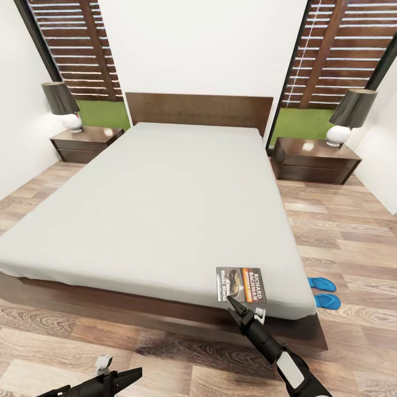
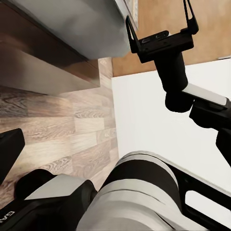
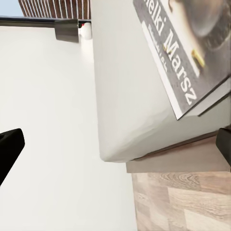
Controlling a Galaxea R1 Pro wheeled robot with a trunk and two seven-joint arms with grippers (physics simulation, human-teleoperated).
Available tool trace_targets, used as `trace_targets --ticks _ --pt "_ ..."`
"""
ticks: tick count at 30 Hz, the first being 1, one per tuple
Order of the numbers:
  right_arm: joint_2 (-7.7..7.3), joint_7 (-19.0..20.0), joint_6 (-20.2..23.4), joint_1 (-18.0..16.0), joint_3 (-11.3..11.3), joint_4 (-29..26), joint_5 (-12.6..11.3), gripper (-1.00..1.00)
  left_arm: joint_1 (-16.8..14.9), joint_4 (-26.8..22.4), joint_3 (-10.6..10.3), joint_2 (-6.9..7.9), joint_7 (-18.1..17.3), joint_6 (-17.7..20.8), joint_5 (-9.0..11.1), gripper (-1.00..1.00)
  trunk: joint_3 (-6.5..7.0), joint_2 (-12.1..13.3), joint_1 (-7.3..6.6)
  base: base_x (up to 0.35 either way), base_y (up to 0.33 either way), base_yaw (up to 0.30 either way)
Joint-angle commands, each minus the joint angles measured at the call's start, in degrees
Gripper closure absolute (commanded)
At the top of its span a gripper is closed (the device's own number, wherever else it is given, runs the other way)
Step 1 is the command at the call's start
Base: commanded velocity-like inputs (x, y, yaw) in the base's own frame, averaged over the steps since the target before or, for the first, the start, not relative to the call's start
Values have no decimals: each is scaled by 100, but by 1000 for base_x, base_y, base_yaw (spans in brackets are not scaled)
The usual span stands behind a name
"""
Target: In the bedroom, move the book from the bed onto either nightstand, and place the two sandals side by side next to the bed.
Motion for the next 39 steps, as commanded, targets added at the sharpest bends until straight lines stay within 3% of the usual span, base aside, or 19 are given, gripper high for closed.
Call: trace_targets --ticks 1,16,39 --pt "4 13 54 -3 -23 0 -15 -100 -2 -2 -47 3 -13 7 44 -100 -22 -43 22 0 0 0" --pt "9 13 54 -3 -23 0 -15 -100 -2 -2 -47 1 -13 7 44 -100 -292 -645 351 0 0 0" --pt "4 13 54 -3 -23 0 -15 -100 -2 -2 -47 2 -13 7 44 -100 -292 -645 351 43 0 0"
